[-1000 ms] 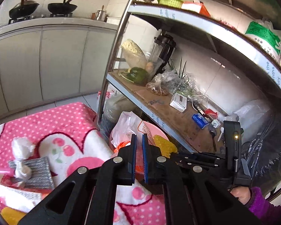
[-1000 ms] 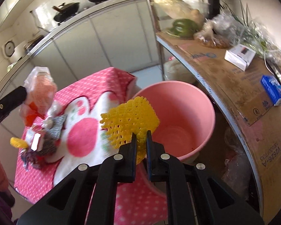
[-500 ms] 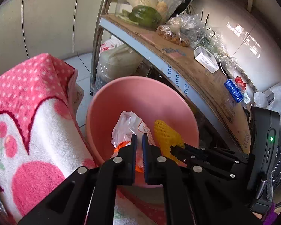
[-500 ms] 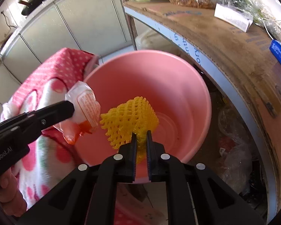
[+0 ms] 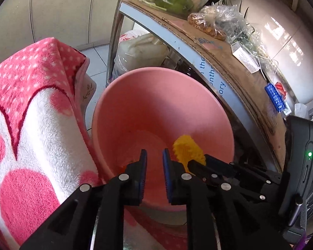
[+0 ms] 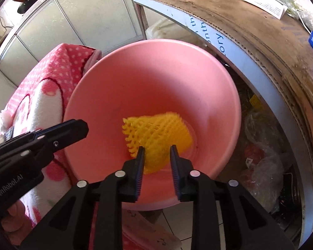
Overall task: Collect trash
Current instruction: 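Carry both items over the pink bucket and open both tools to drop them, then move both open tools back over the table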
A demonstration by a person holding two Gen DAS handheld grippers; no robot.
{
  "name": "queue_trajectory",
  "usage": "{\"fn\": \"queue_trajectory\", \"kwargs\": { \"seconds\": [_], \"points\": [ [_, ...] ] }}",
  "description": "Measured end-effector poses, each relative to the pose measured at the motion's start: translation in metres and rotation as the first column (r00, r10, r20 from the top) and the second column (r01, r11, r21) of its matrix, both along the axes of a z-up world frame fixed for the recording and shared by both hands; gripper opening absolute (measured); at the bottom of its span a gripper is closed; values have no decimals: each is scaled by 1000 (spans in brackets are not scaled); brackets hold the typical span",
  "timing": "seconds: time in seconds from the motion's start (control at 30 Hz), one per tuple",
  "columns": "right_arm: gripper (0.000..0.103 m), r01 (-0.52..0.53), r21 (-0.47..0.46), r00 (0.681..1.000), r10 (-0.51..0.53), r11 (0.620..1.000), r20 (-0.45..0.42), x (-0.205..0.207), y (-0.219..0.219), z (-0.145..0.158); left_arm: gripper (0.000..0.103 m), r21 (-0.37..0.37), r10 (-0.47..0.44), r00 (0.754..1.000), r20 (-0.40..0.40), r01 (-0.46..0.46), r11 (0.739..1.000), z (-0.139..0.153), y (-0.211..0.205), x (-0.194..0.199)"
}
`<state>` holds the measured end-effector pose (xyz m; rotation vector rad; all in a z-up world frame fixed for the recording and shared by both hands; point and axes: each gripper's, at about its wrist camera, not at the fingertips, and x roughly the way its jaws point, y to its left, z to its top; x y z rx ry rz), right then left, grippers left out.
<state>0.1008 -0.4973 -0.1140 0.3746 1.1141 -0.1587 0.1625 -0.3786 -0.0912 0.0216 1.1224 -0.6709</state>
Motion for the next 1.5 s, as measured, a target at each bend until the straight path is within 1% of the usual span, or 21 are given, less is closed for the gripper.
{"fn": "queue_trajectory", "kwargs": {
  "seconds": [0.13, 0.3, 0.47, 0.57, 0.73, 0.87, 0.97, 1.13, 1.3, 1.5],
  "points": [
    [28, -8, 2, 1000, 8, 1000, 10, -3, 4, 3, 16, -17, 3, 1000, 9, -3, 1000, 10, 5, -4],
    [30, -7, 4, 1000, 7, 1000, 26, -4, 5, 10, 21, -42, 1, 999, 37, 1, 999, 26, 13, -15],
    [35, -10, 8, 999, 9, 1000, 44, -10, 4, 18, 21, -54, -3, 994, 105, 9, 999, 50, 18, -30],
    [36, -11, 13, 998, 10, 1000, 62, -16, 4, 25, 21, -65, -9, 988, 155, 19, 998, 67, 25, -41],
    [36, -25, 9, 990, 23, 1000, 138, -28, 10, 47, 21, -95, -3, 976, 218, 24, 995, 97, 45, -59],
    [36, -33, -6, 984, 33, 999, 177, -37, 16, 60, 21, -120, 26, 968, 248, 4, 993, 117, 71, -68],
    [36, -26, 4, 982, 24, 1000, 185, -40, 18, 65, 21, -129, 59, 961, 271, -24, 991, 130, 96, -73],
    [36, -32, 2, 980, 31, 999, 198, -44, 23, 70, 21, -134, 130, 947, 294, -94, 987, 145, 144, -74],
    [36, -46, 5, 978, 45, 999, 202, -42, 28, 73, 21, -136, 202, 929, 311, -166, 977, 152, 194, -77],
    [36, -70, 17, 977, 65, 997, 204, -38, 38, 78, 21, -122, 249, 913, 322, -221, 968, 155, 248, -85]
  ]
}}
